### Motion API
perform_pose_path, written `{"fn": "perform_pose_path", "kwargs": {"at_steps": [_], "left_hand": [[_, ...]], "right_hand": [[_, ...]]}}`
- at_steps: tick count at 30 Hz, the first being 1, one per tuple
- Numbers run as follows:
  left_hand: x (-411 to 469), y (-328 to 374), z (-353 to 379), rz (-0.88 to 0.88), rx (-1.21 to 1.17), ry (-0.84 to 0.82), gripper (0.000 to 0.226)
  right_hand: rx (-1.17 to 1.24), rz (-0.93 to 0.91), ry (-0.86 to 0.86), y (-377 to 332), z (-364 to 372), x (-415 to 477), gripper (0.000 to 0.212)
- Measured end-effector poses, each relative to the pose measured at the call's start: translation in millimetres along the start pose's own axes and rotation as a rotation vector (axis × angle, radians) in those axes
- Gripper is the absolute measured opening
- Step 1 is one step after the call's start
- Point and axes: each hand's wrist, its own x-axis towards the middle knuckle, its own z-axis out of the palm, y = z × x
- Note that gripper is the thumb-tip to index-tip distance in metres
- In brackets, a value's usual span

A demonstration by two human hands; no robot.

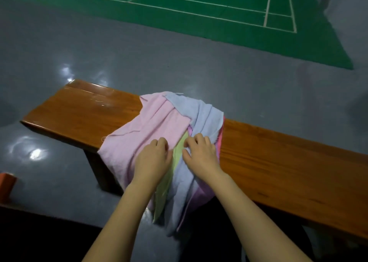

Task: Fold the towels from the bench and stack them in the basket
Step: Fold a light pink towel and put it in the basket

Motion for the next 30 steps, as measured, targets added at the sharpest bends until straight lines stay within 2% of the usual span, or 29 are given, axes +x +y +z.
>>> {"fn": "perform_pose_path", "kwargs": {"at_steps": [3,5,8,10,12,15,19,22,24,25,27,28,30], "left_hand": [[5,-7,-3,-0.107,-0.174,0.026,0.023],[8,-16,-10,-0.182,-0.256,0.111,0.03],[14,-35,-13,-0.282,-0.11,0.115,0.035],[17,-42,-12,-0.31,-0.018,0.085,0.026],[21,-43,-17,-0.31,-0.002,0.125,0.017],[26,-43,-33,-0.25,-0.059,0.25,0.012],[24,-15,-69,-0.207,-0.426,0.378,0.013],[17,24,-84,-0.15,-0.567,0.392,0.017],[10,39,-77,-0.206,-0.627,0.335,0.022],[7,40,-70,-0.277,-0.626,0.25,0.028],[2,35,-52,-0.397,-0.502,-0.004,0.043],[0,31,-45,-0.398,-0.416,-0.088,0.043],[-2,34,-43,-0.362,-0.363,-0.055,0.037]], "right_hand": [[0.063,0.094,-0.034,-10,0,12,0.035],[0.151,0.181,-0.033,-22,-5,23,0.041],[0.201,0.223,-0.001,-37,-1,36,0.041],[0.235,0.215,0.024,-45,4,39,0.029],[0.308,0.201,0.05,-48,6,41,0.017],[0.573,0.216,0.053,-48,-2,41,0.032],[1.093,0.33,0.075,-59,-27,42,0.01],[1.332,0.396,0.233,-55,-48,46,0.013],[1.266,0.384,0.356,-42,-57,43,0.008],[1.224,0.39,0.381,-35,-57,39,0.007],[1.213,0.441,0.346,-20,-52,32,0.008],[1.233,0.483,0.31,-15,-48,27,0.01],[1.272,0.528,0.219,-14,-47,22,0.011]]}}
